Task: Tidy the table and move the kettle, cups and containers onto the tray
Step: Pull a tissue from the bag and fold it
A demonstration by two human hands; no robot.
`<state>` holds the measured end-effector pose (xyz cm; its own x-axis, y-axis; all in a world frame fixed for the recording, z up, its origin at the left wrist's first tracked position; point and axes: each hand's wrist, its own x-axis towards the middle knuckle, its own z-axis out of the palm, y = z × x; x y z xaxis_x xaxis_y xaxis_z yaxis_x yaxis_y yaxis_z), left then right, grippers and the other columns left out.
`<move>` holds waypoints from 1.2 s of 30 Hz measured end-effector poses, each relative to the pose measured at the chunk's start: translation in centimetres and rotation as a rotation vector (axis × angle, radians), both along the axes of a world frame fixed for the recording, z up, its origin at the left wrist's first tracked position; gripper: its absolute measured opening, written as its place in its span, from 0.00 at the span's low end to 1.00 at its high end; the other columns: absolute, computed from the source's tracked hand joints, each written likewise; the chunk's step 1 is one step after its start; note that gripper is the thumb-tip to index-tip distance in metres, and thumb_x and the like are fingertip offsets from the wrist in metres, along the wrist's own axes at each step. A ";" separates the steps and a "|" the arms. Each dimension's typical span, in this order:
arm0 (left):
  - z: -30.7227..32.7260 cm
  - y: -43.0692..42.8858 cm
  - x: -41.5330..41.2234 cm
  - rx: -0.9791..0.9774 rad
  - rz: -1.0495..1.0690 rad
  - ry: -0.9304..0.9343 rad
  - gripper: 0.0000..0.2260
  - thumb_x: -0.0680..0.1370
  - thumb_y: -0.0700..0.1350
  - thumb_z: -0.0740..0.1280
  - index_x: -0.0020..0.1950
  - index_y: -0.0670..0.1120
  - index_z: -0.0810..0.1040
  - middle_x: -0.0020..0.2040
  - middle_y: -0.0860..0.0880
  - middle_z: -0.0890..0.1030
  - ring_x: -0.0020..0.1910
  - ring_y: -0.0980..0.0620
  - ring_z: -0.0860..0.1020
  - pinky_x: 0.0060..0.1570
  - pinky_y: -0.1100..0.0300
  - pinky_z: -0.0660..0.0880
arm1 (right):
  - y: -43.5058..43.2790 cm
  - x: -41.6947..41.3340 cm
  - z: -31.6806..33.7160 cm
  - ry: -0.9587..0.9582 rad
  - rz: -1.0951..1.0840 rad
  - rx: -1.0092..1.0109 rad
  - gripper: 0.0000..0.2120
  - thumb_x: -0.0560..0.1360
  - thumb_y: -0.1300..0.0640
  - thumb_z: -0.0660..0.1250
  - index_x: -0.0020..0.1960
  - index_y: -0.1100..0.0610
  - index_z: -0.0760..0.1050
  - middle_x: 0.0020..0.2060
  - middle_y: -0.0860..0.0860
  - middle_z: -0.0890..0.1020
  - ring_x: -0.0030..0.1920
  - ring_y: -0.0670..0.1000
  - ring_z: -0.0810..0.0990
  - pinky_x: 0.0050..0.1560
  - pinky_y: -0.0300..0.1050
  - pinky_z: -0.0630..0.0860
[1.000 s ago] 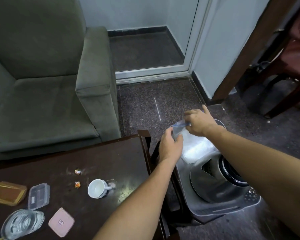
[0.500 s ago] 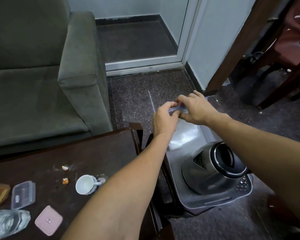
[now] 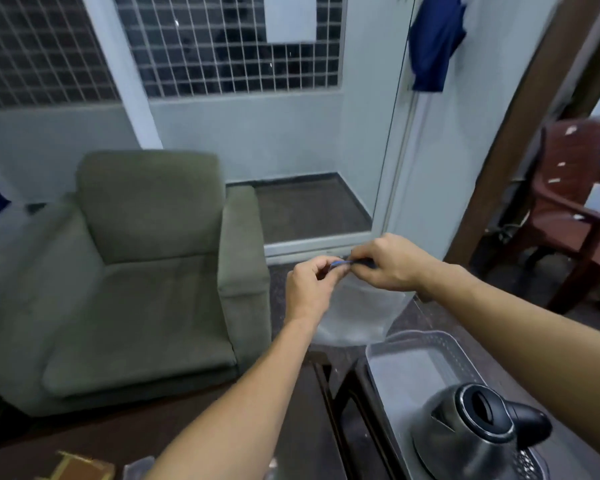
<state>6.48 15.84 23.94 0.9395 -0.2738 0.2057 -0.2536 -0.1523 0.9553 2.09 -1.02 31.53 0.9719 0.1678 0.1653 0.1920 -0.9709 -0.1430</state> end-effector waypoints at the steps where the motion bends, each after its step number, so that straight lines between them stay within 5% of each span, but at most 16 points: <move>1: 2.2 1.6 0.4 -0.004 -0.020 -0.030 0.04 0.75 0.46 0.77 0.49 0.48 0.88 0.43 0.54 0.88 0.42 0.61 0.81 0.50 0.53 0.79 | 1.6 0.1 2.3 -0.013 0.006 -0.016 0.06 0.76 0.53 0.67 0.43 0.53 0.81 0.36 0.53 0.84 0.41 0.61 0.81 0.42 0.52 0.78; 10: 19.7 19.9 0.5 0.041 0.097 -0.303 0.05 0.79 0.46 0.73 0.50 0.47 0.88 0.44 0.53 0.88 0.44 0.60 0.82 0.53 0.51 0.80 | 20.6 0.2 19.8 -0.116 0.082 -0.082 0.11 0.78 0.51 0.64 0.45 0.54 0.82 0.44 0.58 0.86 0.48 0.64 0.81 0.46 0.51 0.78; 13: 23.3 26.2 -0.2 0.098 0.210 -0.386 0.05 0.79 0.48 0.72 0.49 0.49 0.88 0.43 0.53 0.88 0.42 0.64 0.81 0.49 0.54 0.80 | 27.0 0.0 23.2 -0.138 0.125 -0.054 0.11 0.78 0.51 0.64 0.46 0.55 0.83 0.45 0.58 0.86 0.47 0.63 0.81 0.43 0.47 0.71; 20: 29.3 37.0 -1.9 0.179 0.311 -0.430 0.06 0.78 0.49 0.72 0.48 0.50 0.89 0.42 0.53 0.88 0.45 0.53 0.86 0.50 0.51 0.81 | 36.8 -1.2 27.8 -0.212 0.226 -0.016 0.09 0.75 0.56 0.65 0.42 0.59 0.82 0.38 0.57 0.86 0.41 0.63 0.80 0.47 0.54 0.79; 29: 32.2 44.2 -2.2 0.169 0.419 -0.418 0.07 0.79 0.47 0.72 0.51 0.47 0.88 0.45 0.52 0.88 0.43 0.59 0.82 0.49 0.60 0.78 | 37.3 -0.3 29.3 -0.219 0.197 -0.071 0.10 0.70 0.54 0.62 0.38 0.59 0.80 0.32 0.54 0.83 0.36 0.59 0.79 0.41 0.53 0.80; 36: 31.6 45.3 -1.9 0.149 0.455 -0.354 0.08 0.80 0.48 0.72 0.52 0.47 0.88 0.45 0.53 0.87 0.48 0.54 0.84 0.52 0.57 0.78 | 35.3 1.5 28.7 -0.235 0.165 -0.076 0.14 0.68 0.51 0.59 0.37 0.59 0.78 0.31 0.54 0.81 0.35 0.59 0.78 0.40 0.52 0.80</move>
